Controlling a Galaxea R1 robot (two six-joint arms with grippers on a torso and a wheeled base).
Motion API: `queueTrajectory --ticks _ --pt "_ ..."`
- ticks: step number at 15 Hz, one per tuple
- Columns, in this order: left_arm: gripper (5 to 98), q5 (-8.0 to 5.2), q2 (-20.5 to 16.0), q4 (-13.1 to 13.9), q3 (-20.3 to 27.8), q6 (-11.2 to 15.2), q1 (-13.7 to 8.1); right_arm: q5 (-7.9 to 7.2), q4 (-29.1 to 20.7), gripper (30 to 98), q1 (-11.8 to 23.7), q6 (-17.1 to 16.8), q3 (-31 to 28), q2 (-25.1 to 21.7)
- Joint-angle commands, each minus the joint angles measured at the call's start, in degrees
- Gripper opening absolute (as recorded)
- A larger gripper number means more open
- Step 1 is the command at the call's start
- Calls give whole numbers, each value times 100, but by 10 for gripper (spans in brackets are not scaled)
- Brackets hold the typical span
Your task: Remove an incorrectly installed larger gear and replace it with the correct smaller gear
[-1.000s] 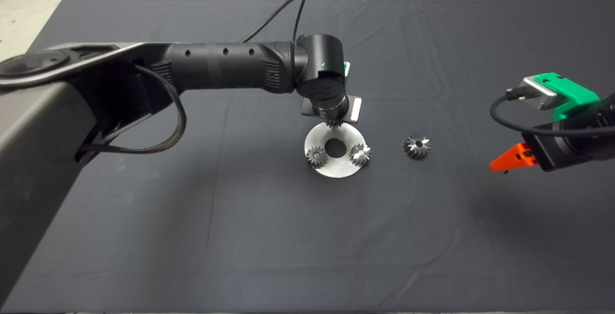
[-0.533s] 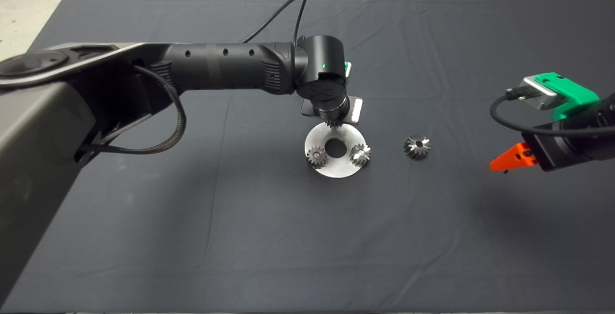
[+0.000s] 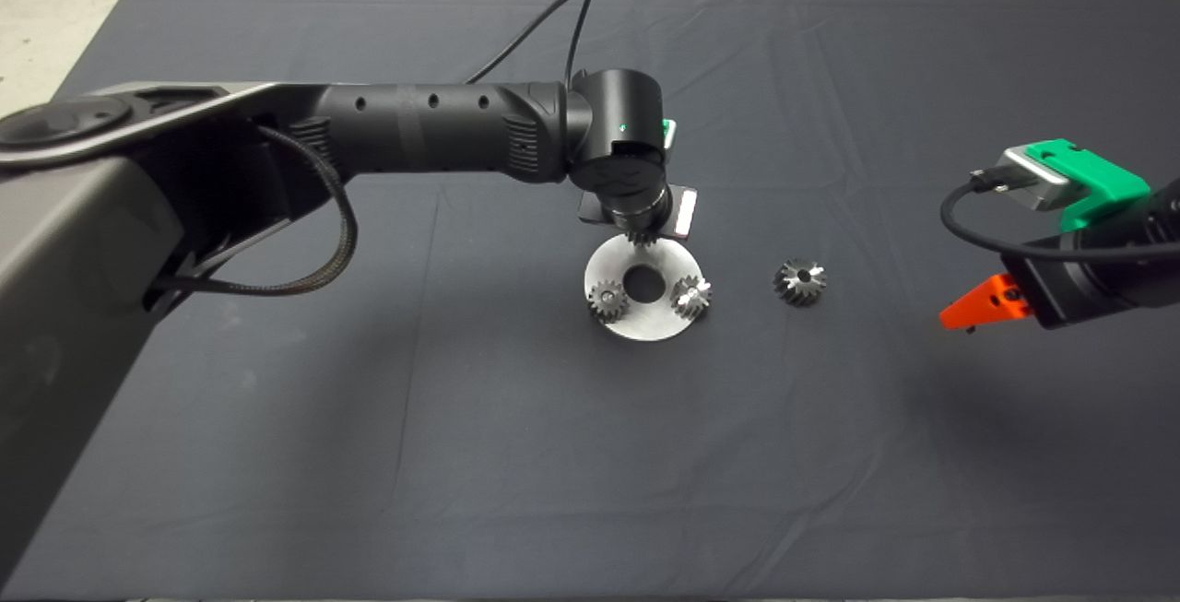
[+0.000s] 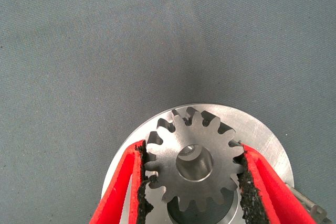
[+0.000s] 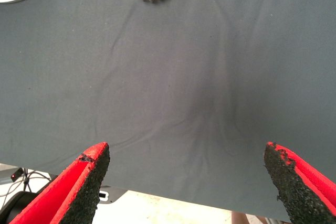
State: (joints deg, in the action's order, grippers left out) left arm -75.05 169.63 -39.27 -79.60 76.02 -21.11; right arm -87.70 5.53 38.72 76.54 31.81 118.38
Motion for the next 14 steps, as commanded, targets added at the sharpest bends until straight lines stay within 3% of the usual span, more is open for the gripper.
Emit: queueTrajectory --ticks 1,5,14 --pt "347 34 22 -64 113 27 -52 -230 -176 781 119 10 -27 -38" --pt "347 36 22 -195 78 18 135 -230 -176 781 119 10 -27 -38" --pt "347 43 22 -204 96 27 76 -230 -184 781 119 18 -27 -38"
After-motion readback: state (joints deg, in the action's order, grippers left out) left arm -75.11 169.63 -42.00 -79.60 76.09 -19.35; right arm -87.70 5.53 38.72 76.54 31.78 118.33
